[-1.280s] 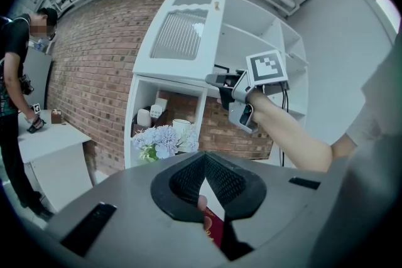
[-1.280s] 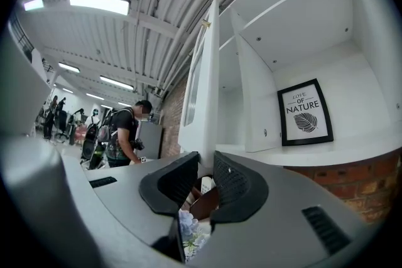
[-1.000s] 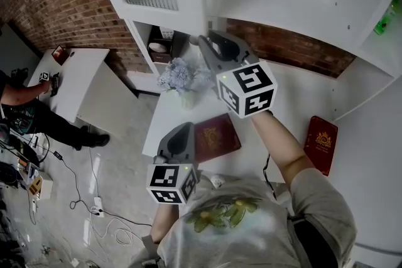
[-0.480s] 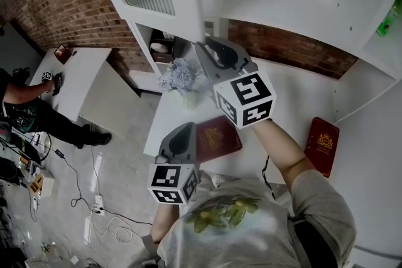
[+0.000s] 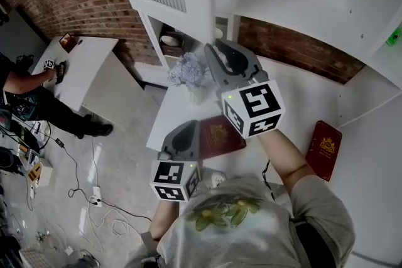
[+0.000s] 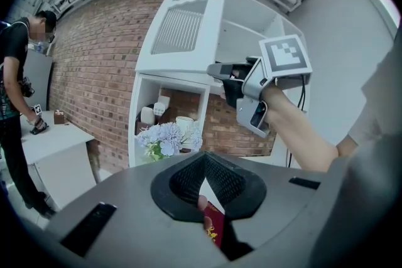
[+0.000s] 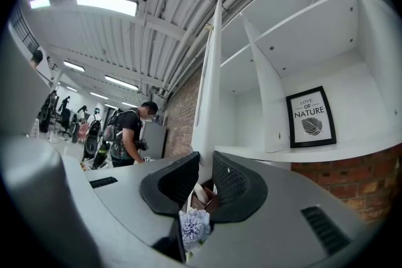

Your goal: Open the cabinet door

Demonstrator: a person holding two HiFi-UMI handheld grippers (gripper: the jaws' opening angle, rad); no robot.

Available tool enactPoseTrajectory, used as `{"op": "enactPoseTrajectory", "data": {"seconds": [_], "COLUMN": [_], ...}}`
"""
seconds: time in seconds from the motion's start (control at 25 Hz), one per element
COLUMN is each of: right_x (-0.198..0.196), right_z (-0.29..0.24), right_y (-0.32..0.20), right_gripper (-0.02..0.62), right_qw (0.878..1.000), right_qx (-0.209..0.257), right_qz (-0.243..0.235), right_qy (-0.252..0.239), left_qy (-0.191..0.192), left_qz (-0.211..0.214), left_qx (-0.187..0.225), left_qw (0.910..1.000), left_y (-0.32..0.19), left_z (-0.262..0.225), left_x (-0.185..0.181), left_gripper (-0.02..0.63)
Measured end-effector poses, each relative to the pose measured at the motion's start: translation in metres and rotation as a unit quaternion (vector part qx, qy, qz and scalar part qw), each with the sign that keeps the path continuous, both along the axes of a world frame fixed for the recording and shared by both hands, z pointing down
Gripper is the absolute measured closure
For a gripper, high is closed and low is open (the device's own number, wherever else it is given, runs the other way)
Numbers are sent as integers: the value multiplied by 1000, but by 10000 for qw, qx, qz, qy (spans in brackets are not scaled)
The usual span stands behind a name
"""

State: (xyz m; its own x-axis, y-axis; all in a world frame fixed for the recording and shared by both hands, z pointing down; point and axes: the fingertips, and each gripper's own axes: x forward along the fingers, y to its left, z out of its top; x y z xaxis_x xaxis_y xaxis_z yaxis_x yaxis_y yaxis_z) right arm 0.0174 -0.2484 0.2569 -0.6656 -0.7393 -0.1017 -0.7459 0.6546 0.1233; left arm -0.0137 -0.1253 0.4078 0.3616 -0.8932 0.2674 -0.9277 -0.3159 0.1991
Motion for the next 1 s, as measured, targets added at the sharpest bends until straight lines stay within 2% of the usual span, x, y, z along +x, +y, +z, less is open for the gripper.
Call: {"op": "enactPoseTrajectory", "data": {"seconds": [0.32, 0.56, 1.0], "right_x": [-5, -11, -26], "right_z": [1, 2, 3], "right_y": [10, 18, 37], "right_gripper": [520, 520, 523], "right_qw": [9999, 9998, 9998], "right_qx": [4, 71, 149], "right_qz": [171, 53, 113], "right_qy": [-3, 198, 25], "left_qy": [25, 6, -58], "left_qz": [-8, 82, 195], "left_qx": [-58, -137, -175], "left_qw": [10000, 9999, 9996], "left_y": [-2, -5, -10], "left_z": [-5, -6, -6], "left_x": [-25, -38, -72], "left_gripper": [597, 597, 597]}}
